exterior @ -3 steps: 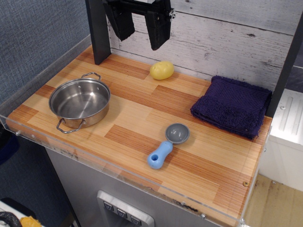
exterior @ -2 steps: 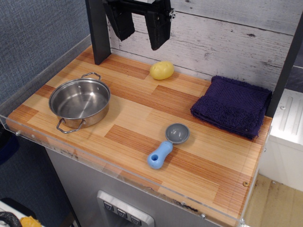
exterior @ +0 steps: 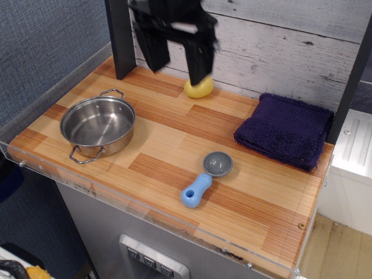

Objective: Slide the blue spoon in between the silver pot and egg.

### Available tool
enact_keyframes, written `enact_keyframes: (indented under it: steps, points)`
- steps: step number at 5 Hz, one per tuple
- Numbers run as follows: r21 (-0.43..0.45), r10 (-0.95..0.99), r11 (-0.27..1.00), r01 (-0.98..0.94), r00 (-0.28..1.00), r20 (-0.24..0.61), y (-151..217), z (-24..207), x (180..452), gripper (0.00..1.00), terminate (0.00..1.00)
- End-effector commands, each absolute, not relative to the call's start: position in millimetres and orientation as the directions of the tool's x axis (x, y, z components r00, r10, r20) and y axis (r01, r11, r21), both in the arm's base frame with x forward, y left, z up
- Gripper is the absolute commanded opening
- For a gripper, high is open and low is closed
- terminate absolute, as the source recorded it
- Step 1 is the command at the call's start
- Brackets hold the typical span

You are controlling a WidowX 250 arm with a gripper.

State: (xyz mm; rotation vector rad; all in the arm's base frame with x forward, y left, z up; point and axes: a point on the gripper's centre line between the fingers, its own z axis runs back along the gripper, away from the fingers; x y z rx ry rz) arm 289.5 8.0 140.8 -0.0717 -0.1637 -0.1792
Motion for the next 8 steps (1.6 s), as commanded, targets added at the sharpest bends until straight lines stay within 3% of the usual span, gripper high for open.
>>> enact_keyframes:
  steps: [1,3,4,8]
  points:
    - [-0.027,-0.293,0.952,0.304,0.936,0.197,-10,116,271,1.0,0.0]
    - [0.014,-0.351,0.935,0.354,0.922,0.166,-13,75,262,1.0,0.0]
    - [-0.01,-0.343,0.937,0.35,0.923,0.176,-21,57,267,1.0,0.0]
    - [-0.022,-0.34,0.938,0.345,0.933,0.121,-27,6,253,1.0,0.0]
